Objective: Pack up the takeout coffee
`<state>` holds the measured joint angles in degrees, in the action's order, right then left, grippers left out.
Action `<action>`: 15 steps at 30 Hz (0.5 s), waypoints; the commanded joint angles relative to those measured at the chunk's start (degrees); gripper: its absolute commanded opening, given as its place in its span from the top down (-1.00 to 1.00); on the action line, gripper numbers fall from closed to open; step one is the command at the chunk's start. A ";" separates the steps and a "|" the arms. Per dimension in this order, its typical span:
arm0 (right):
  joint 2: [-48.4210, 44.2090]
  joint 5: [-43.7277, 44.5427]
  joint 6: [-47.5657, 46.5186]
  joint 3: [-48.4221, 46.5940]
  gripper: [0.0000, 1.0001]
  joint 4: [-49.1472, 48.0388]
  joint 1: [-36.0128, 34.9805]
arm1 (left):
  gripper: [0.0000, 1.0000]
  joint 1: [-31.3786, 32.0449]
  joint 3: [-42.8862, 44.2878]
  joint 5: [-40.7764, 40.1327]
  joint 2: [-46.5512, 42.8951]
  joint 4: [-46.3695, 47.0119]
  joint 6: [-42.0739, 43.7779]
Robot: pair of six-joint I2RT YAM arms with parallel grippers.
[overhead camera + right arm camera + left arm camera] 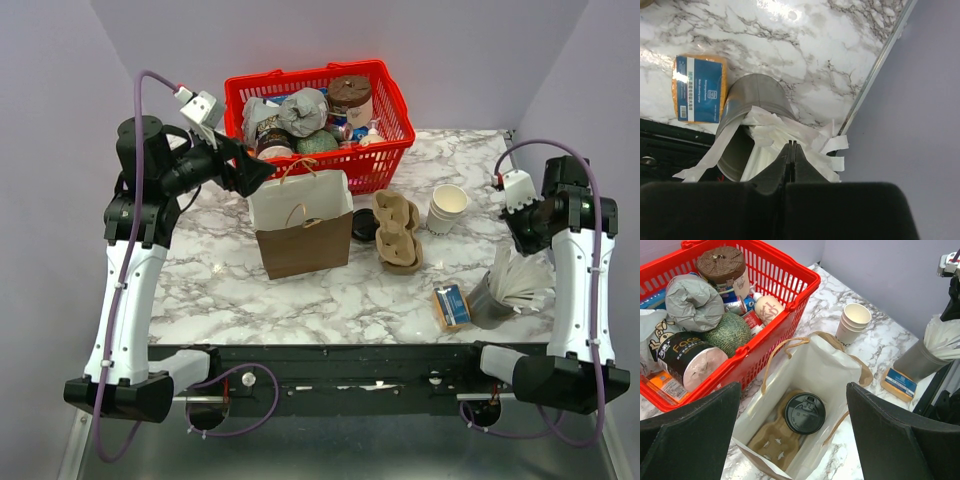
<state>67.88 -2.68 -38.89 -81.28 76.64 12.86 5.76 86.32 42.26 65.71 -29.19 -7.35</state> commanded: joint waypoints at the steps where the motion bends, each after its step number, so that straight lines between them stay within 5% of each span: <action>1: 0.59 0.39 1.45 -5.99 0.99 8.96 0.50 | -0.87 0.39 0.60 1.68 0.82 1.85 -0.29; 10: 3.84 2.06 3.74 -26.29 0.99 10.81 0.50 | -0.87 0.48 1.74 2.12 2.75 3.26 -0.99; 15: 5.77 -4.95 3.30 -40.00 0.99 10.81 0.50 | -0.87 0.57 3.15 2.48 4.33 3.44 -1.26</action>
<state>72.14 -2.70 -36.21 -113.12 76.95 12.88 5.76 86.80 42.61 69.06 -27.88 -7.92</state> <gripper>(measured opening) 0.009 0.935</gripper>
